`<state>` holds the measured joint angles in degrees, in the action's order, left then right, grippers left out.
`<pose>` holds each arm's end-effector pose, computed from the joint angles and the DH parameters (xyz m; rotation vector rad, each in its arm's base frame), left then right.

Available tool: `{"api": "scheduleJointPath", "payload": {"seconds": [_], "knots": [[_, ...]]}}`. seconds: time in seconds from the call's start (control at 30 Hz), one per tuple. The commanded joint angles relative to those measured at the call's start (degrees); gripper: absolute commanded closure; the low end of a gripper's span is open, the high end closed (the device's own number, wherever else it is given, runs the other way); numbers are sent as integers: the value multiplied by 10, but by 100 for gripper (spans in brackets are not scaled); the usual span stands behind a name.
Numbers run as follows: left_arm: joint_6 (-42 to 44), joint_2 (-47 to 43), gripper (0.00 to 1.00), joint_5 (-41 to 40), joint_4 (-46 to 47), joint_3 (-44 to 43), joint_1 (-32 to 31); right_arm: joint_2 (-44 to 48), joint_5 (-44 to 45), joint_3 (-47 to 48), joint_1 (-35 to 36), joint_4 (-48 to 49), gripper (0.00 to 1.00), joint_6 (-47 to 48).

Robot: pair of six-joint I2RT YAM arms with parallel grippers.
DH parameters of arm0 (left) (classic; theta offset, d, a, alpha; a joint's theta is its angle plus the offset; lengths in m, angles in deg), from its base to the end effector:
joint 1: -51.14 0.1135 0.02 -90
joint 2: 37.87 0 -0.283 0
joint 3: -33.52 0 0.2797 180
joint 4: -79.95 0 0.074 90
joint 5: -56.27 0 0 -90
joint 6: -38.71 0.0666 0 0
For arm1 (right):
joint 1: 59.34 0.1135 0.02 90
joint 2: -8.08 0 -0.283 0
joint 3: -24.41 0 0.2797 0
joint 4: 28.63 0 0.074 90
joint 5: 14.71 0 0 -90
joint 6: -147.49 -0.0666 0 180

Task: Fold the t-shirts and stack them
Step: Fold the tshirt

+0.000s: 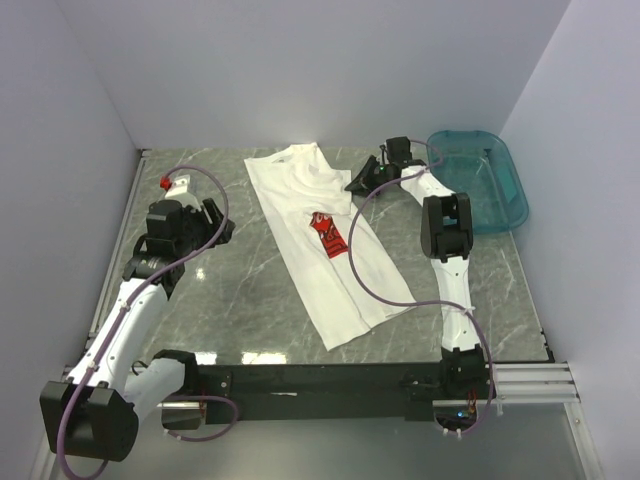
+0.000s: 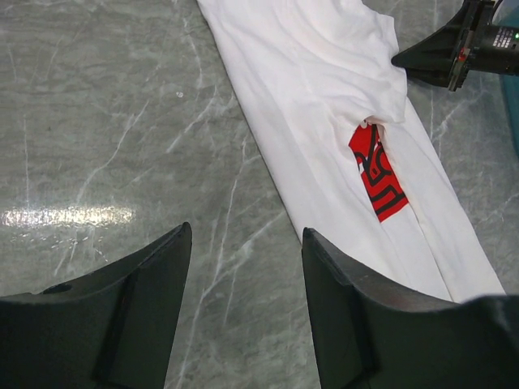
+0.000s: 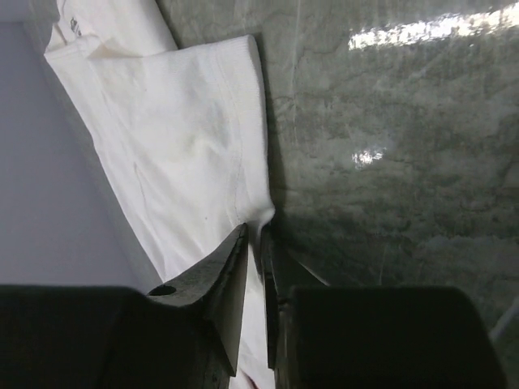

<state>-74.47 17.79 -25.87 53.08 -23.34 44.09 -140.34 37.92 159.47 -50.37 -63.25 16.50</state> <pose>0.2630 -0.0417 0.2924 -0.1994 2.0367 -0.4709 0.6043 0.1363 0.1028 0.3769 2.4893 1.1703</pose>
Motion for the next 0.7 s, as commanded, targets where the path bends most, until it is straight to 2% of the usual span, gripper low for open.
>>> {"api": "scheduleJointPath", "payload": {"seconds": [0.0, 0.13, 0.67], "knots": [[6, -6, 37, -7, 10, 3, -1, 9, 20, 12, -2, 21, 83, 10], [9, -4, 37, -7, 10, 4, 0, 34, 40, -11, -4, 46, 89, 25], [9, -1, 37, 0, 14, 7, 0, 138, 96, -96, 16, 92, 94, 115]]}}
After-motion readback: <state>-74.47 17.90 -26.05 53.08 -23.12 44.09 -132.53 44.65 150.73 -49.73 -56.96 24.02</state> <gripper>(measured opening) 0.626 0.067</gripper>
